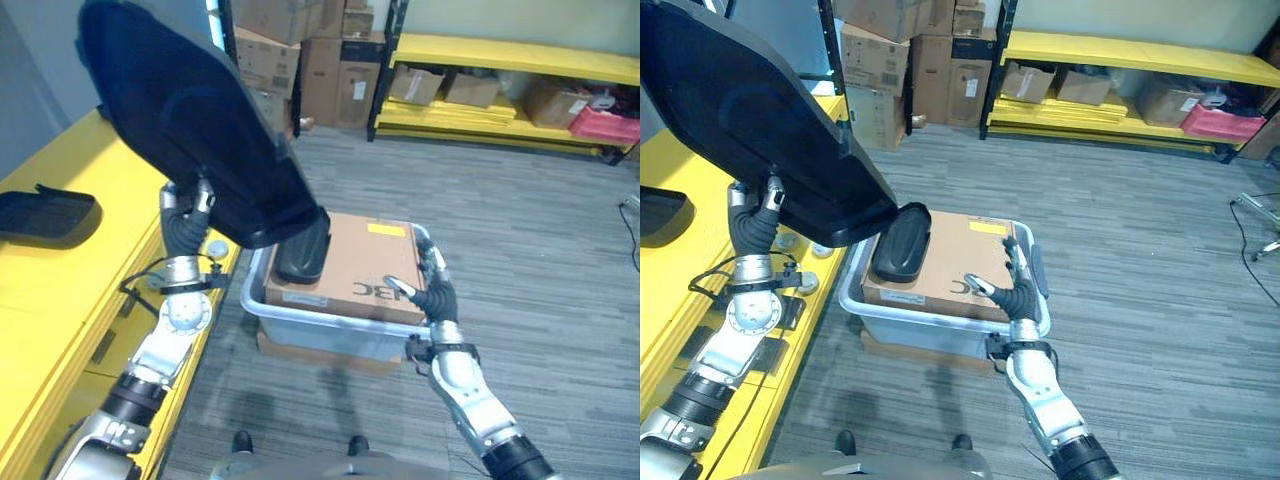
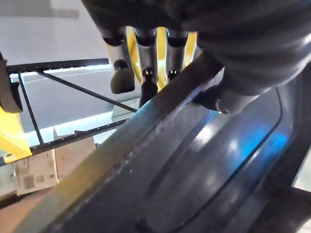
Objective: Move parts from the plastic box to the shelf.
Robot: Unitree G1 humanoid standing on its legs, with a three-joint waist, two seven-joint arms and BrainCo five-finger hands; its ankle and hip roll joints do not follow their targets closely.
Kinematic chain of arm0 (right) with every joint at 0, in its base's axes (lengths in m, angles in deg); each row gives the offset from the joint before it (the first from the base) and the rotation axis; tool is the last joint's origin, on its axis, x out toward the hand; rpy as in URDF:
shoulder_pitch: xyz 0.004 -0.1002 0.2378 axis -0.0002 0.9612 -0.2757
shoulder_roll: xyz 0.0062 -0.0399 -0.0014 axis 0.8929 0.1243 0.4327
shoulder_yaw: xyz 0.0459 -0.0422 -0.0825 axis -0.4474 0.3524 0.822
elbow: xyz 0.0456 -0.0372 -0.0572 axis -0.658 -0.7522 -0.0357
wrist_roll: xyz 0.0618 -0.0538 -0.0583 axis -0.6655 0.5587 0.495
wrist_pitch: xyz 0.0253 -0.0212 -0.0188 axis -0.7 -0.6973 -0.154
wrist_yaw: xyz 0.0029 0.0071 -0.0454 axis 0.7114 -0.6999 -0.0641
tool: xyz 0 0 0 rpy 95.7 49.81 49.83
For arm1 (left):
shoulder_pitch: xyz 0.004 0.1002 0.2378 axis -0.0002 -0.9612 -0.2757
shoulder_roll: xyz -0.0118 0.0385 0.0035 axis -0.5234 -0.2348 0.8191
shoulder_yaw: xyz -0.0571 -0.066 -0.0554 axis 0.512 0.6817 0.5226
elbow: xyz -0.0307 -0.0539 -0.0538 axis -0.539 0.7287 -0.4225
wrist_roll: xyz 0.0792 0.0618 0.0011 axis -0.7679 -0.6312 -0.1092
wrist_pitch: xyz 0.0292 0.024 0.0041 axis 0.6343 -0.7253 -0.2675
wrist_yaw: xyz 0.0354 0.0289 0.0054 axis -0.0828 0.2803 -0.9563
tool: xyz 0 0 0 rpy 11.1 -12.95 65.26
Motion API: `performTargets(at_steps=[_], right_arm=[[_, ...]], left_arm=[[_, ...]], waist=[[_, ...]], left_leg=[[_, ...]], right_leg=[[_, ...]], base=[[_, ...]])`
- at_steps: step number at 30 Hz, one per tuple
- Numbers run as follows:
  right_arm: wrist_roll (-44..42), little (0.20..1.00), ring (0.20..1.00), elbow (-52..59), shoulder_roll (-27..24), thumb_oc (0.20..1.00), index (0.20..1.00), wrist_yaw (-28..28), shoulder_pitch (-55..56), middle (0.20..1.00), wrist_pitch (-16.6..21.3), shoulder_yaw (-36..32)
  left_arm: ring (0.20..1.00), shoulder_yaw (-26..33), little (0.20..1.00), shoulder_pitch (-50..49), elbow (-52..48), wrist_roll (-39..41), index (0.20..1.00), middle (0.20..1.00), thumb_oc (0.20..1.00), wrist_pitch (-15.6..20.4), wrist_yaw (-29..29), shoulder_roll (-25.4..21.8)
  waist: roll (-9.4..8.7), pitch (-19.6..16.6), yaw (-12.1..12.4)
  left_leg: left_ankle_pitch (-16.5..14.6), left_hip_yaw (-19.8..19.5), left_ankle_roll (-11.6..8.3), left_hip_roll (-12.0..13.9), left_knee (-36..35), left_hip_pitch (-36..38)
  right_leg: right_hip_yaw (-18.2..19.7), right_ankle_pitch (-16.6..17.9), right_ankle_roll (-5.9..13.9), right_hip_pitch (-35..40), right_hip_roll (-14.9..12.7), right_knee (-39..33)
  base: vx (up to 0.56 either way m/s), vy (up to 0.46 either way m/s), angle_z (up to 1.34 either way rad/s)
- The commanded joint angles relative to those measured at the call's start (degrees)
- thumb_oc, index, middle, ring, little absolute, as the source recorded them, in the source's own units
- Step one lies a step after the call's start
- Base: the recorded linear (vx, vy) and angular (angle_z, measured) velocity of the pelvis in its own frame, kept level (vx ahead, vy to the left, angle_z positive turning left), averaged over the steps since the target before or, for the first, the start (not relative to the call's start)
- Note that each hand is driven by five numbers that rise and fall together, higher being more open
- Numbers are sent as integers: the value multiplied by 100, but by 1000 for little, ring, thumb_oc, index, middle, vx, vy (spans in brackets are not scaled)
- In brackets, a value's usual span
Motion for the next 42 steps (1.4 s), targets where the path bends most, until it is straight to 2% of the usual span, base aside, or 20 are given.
performTargets(at_steps=[1,5,7,9,11,12,14,18,20,23,25,27,28,30,31,32,33,36,40,42], right_arm=[[-444,1000,1000,-314,-69,1000,1000,1258,-213,1000,-328,127],[-227,1000,1000,-2102,129,1000,1000,2454,180,1000,-886,286],[-228,1000,1000,-2687,223,1000,1000,2724,203,1000,-1251,374],[-246,1000,1000,-3305,345,1000,1000,2811,163,1000,-1239,394],[-326,1000,1000,-4294,572,1000,1000,2886,86,1000,-1648,344],[-263,1000,1000,-5206,790,1000,1000,2914,17,1000,-2025,200],[-318,1000,1000,-5624,895,1000,1000,2796,19,1000,-2316,100],[-615,1000,1000,-6176,914,1000,1000,2632,12,1000,-2593,-469],[-355,1000,1000,-6273,884,1000,1000,2738,-59,1000,-2637,-562],[-335,1000,1000,-6380,866,1000,1000,2711,-129,1000,-2826,-622],[-297,1000,1000,-6427,845,1000,1000,2764,-132,1000,-2859,-777],[-154,1000,1000,-6501,784,1000,1000,2814,-157,1000,-2755,-913],[-114,1000,1000,-6556,757,1000,1000,2897,-200,1000,-2713,-944],[-25,1000,1000,-6632,776,1000,1000,3036,-246,1000,-2636,-900],[-91,1000,1000,-6678,851,1000,1000,3043,-290,1000,-2567,-818],[-181,1000,1000,-6718,890,1000,1000,3036,-308,1000,-2497,-770],[-182,1000,1000,-6720,890,1000,1000,3035,-314,1000,-2496,-771],[-544,1000,1000,-6794,874,1000,1000,3105,-329,1000,-2454,-727],[-447,1000,1000,-6718,856,1000,1000,3264,-461,1000,-2647,-471],[-286,1000,1000,-6690,839,1000,1000,3272,-514,1000,-2753,-383]], left_arm=[[200,410,200,359,-89,-302,200,200,200,491,-312,-351],[200,981,200,-104,-754,-143,200,200,200,423,-147,-580],[200,1117,200,-224,-1001,-122,200,200,200,330,-35,-598],[200,1230,200,-302,-1180,-23,200,200,200,281,138,-586],[200,1373,200,-400,-1417,211,200,200,200,240,526,-499],[200,1487,200,-493,-1560,413,200,200,200,294,1025,-379],[200,1531,200,-526,-1627,577,200,200,200,308,1341,-318],[200,1566,200,-608,-1799,1078,200,200,200,578,2382,-208],[200,1601,200,-667,-1860,1346,200,200,200,719,2800,-222],[200,1709,200,-731,-1921,1570,200,200,200,912,3374,-414],[200,1683,200,-604,-1941,1763,200,200,200,925,3624,-563],[200,1575,200,-438,-1958,1795,200,200,200,850,3731,-633],[200,1490,200,-344,-1959,1773,200,200,200,821,3745,-657],[200,1324,200,-173,-1918,1752,200,200,200,788,3741,-697],[200,1078,200,121,-1913,1820,200,200,200,672,3739,-724],[200,926,200,330,-1929,1865,200,200,200,551,3750,-716],[200,926,200,335,-1928,1866,200,200,200,550,3751,-716],[200,544,200,665,-1876,1916,200,200,200,378,3747,-594],[200,603,200,489,-1943,1820,200,200,200,-84,3398,-491],[200,742,200,228,-2009,1825,200,200,200,-188,3370,-476]], waist=[[-55,91,102],[-85,191,295],[-83,240,439],[-70,278,548],[-24,327,757],[42,399,915],[80,430,975],[167,475,992],[206,466,1027],[267,428,1138],[303,445,1083],[304,517,948],[300,574,859],[295,643,691],[343,681,497],[329,692,364],[345,684,358],[297,640,76],[232,543,220],[234,579,358]], left_leg=[[-905,13,138,-68,-6,437],[-836,-135,80,-1,39,460],[-838,-246,60,-2,110,407],[-855,-296,41,-7,212,344],[-854,-268,11,-32,332,255],[-835,-6,-28,-48,361,241],[-768,284,-49,-57,319,229],[-558,1340,-112,-60,147,129],[-491,1456,-56,-126,67,62],[-524,1310,171,-276,33,-123],[-595,1288,349,-392,12,-84],[-711,1146,515,-545,2,-22],[-777,1035,565,-611,0,17],[-797,765,573,-650,-6,65],[-686,397,534,-599,-6,8],[-693,83,512,-624,-6,-8],[-677,74,507,-605,-6,-28],[-720,-628,507,-740,-6,-35],[-625,-946,378,-784,-6,-150],[-537,-866,280,-724,-6,-310]], right_leg=[[-91,-702,87,263,-60,22],[-183,-787,-20,329,-24,73],[-259,-838,-76,355,-4,102],[-370,-876,-109,388,3,131],[-603,-910,-153,451,10,165],[-1000,-951,-176,592,13,191],[-1322,-951,-174,689,3,200],[-2034,-1057,-119,992,9,267],[-2067,-1119,-107,992,5,416],[-1973,-1496,-78,897,-112,1180],[-1967,-1160,111,576,-553,2268],[-1564,-810,280,93,-929,3430],[-1225,-787,315,-199,-888,3706],[-767,-830,268,-552,-611,3636],[-456,-807,75,-801,-211,3063],[-170,-832,48,-851,25,2533],[-187,-795,36,-846,49,2487],[639,-865,-52,-758,521,1428],[716,-793,-199,-387,687,691],[637,-851,-283,-229,713,515]], base=[[38,-15,-8],[59,-56,-5],[48,-81,12],[39,-54,27],[52,-40,53],[63,-11,79],[93,27,107],[38,113,177],[7,196,141],[69,221,72],[114,275,37],[114,242,64],[74,84,78],[32,-85,96],[8,-270,97],[-14,-252,118],[55,-226,112],[69,-273,152],[52,-239,126],[-32,-155,27]])
